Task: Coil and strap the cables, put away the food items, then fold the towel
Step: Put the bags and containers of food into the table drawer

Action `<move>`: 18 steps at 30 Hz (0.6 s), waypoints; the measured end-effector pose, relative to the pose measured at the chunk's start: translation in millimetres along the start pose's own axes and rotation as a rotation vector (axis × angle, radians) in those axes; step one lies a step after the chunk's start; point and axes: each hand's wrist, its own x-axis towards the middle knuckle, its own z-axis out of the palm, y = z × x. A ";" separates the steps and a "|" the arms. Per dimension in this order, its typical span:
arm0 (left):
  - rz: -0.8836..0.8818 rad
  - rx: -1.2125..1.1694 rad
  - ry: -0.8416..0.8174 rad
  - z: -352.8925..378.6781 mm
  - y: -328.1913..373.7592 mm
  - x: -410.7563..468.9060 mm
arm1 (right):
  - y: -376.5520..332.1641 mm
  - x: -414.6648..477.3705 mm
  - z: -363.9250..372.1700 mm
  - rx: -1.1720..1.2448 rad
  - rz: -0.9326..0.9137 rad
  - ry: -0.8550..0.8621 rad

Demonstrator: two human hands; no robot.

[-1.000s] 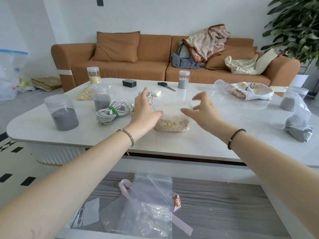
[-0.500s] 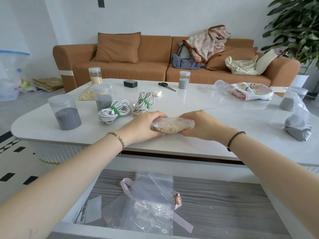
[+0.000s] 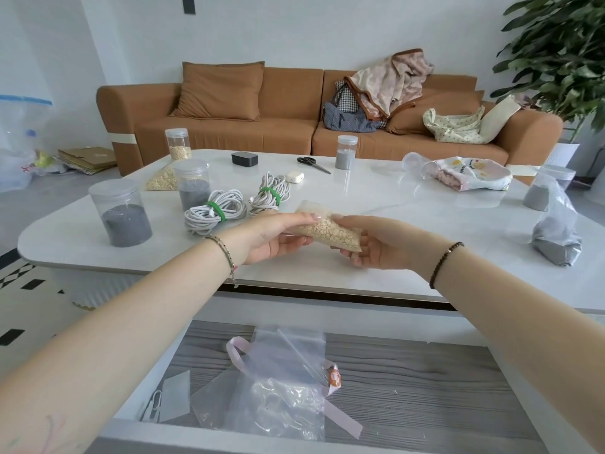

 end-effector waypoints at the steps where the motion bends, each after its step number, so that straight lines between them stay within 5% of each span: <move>1: -0.014 0.023 -0.004 -1.2 -0.2 -1.2 | 0.4 -1.0 1.0 0.020 0.021 0.021; 8: 0.029 0.276 0.056 -13.8 -3.5 -9.4 | 4.8 -13.4 6.4 0.061 -0.025 0.029; 14: 0.074 0.356 -0.001 -17.4 -4.4 -41.4 | 11.5 -42.6 27.2 -0.178 -0.139 -0.094; 18: 0.031 0.619 -0.092 -36.0 -14.7 -77.3 | 19.5 -65.6 42.9 -0.382 -0.133 -0.197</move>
